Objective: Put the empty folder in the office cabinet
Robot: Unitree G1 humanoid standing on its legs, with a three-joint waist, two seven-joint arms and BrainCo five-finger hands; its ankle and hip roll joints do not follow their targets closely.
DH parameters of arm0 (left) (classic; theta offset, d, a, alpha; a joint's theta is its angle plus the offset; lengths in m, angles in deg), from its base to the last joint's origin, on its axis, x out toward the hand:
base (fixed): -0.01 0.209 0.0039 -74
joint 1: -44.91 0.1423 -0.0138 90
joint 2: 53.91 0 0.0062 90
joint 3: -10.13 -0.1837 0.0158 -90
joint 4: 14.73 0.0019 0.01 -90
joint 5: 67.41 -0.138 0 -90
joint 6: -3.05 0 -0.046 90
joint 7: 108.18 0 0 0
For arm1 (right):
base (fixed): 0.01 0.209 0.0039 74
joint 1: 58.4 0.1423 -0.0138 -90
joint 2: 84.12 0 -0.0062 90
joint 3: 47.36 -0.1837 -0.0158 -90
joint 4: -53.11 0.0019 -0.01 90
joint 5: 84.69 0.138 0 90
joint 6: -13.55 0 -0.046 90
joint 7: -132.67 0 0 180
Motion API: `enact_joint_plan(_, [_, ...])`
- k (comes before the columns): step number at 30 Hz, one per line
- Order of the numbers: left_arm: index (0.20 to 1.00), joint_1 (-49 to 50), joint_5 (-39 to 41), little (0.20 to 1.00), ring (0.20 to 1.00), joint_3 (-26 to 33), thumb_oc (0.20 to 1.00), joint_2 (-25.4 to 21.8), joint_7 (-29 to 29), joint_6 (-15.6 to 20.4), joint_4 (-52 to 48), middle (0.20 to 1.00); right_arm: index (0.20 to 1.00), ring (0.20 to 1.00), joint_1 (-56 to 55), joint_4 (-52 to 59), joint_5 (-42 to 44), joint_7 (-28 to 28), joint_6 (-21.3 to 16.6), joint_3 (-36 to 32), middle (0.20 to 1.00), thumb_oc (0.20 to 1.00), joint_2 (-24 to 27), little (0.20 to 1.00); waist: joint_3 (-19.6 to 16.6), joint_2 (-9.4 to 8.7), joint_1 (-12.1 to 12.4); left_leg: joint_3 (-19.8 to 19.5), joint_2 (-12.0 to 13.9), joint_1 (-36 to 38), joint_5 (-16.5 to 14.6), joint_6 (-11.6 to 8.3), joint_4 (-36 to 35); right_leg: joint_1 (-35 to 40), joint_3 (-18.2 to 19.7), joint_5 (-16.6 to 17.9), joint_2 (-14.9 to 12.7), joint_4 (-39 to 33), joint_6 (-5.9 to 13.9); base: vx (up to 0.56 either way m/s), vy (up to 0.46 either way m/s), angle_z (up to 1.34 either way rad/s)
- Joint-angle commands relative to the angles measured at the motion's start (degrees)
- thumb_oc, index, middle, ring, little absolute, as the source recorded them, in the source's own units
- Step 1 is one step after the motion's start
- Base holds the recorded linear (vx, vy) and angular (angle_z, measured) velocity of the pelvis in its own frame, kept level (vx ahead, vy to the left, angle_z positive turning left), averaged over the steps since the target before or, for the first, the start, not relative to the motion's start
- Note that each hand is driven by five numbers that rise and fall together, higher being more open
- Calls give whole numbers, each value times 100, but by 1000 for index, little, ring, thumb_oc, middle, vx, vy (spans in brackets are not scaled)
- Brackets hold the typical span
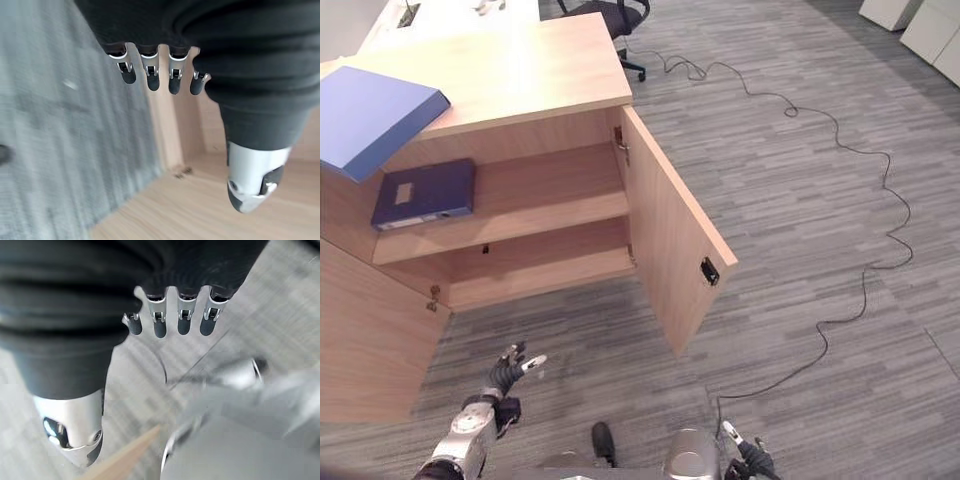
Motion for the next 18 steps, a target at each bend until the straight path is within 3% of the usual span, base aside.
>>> enact_joint_plan(1, [1000, -365, 196, 1000, 1000, 77, 1000, -105, -22, 169, -307, 1000, 1000, 1000, 131, 125, 125, 47, -182, 196, 1000, 1000, 27, 1000, -96, -51, 99, -385, 96, -76, -171, -344, -8, 279, -68, 426, 219, -470, -55, -55, -21, -31])
enact_joint_plan(2, [1000, -345, 183, 1000, 1000, 60, 1000, -58, -46, 183, -332, 1000, 1000, 1000, 86, 119, 186, 56, -195, 203, 1000, 1000, 44, 1000, -155, -98, 72, -370, 43, -70, -163, -337, -8, 483, 104, 421, 232, -997, -149, -31, -30, -26])
enact_joint_plan(5, [1000, -282, 197, 1000, 1000, 86, 1000, 26, -40, 200, -349, 1000, 1000, 1000, 133, 135, 99, 57, -181, 276, 1000, 1000, 119, 1000, -198, -78, 107, -264, 44, -66, -161, -366, -8, 688, 167, 532, 251, -1479, -164, -34, -44, -11])
enact_joint_plan(11, [1000, -180, 217, 1000, 1000, 51, 1000, 105, -86, 192, -466, 1000, 1000, 1000, 156, 189, -33, 29, -147, 395, 1000, 1000, 236, 1000, -226, -5, 127, -285, 81, -108, -46, -398, -8, 917, 310, 654, 280, -2027, -177, -45, -45, -25])
enact_joint_plan(16, [1000, -211, 160, 1000, 1000, -47, 1000, 186, -53, 178, -341, 1000, 1000, 1000, 128, 424, -77, -12, -172, 528, 1000, 1000, 353, 1000, -140, 22, 102, -882, -90, -257, 90, -446, 19, 1010, 472, 730, 280, -2306, -272, -81, -4, 1])
enact_joint_plan(18, [1000, -266, 137, 1000, 1000, -83, 1000, 179, -64, 179, -421, 1000, 1000, 1000, 115, 772, -169, -64, -193, 655, 1000, 1000, 406, 1000, 7, -79, 100, -909, 97, -572, 109, -630, 490, 985, 486, 859, 96, -2431, -247, -221, 123, 25])
